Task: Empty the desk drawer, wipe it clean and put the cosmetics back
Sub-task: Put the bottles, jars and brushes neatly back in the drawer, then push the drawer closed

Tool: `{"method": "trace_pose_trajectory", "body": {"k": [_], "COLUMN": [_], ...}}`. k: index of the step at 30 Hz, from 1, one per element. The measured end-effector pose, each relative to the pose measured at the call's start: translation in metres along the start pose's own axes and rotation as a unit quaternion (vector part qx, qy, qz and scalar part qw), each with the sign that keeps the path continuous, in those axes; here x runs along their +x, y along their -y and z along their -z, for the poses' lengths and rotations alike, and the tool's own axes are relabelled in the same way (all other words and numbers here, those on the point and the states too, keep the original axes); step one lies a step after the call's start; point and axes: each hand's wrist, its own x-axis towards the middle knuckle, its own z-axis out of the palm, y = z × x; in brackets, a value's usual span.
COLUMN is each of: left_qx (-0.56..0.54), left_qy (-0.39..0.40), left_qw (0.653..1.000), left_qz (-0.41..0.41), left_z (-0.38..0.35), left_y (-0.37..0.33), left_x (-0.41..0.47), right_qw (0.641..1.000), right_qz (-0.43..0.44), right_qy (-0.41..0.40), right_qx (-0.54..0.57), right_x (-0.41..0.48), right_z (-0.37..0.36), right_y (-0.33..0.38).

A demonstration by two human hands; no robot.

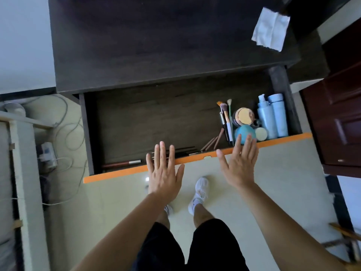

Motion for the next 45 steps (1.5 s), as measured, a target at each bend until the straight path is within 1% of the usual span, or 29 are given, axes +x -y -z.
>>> {"method": "trace_pose_trajectory", "body": {"k": [4, 13, 20, 28, 31, 34, 37, 40, 42, 45], "left_qx": [0.022, 0.040, 0.054, 0.065, 0.068, 0.097, 0.120, 0.134, 0.137, 0.127], "left_qy": [-0.003, -0.039, -0.057, -0.085, -0.111, -0.130, -0.131, -0.131, -0.134, -0.138], "left_qw": [0.999, 0.995, 0.993, 0.992, 0.990, 0.986, 0.984, 0.982, 0.981, 0.982], "left_qz": [0.035, 0.077, 0.085, 0.064, 0.056, 0.046, 0.018, -0.003, 0.001, 0.018], "left_z": [-0.014, 0.002, 0.015, 0.031, 0.039, 0.050, 0.064, 0.074, 0.080, 0.088], "left_y": [-0.014, -0.017, -0.011, 0.003, 0.010, 0.014, 0.019, 0.023, 0.023, 0.019], "left_x": [0.003, 0.038, 0.074, 0.118, 0.135, 0.151, 0.168, 0.182, 0.191, 0.206], "right_qw": [0.999, 0.996, 0.992, 0.990, 0.988, 0.982, 0.975, 0.966, 0.960, 0.959], "right_qz": [0.024, 0.069, 0.106, 0.123, 0.134, 0.166, 0.200, 0.238, 0.255, 0.256], "right_qy": [0.026, 0.015, 0.016, -0.021, -0.037, -0.065, -0.093, -0.098, -0.105, -0.105], "right_qx": [0.009, 0.063, 0.068, 0.070, 0.073, 0.057, 0.020, -0.018, -0.039, -0.058], "right_x": [0.010, 0.047, 0.084, 0.128, 0.145, 0.161, 0.181, 0.203, 0.215, 0.231], "right_z": [-0.005, -0.007, -0.001, 0.002, 0.002, 0.004, 0.012, 0.026, 0.035, 0.045], "right_y": [-0.018, -0.011, -0.001, 0.021, 0.027, 0.026, 0.023, 0.026, 0.031, 0.043]}}
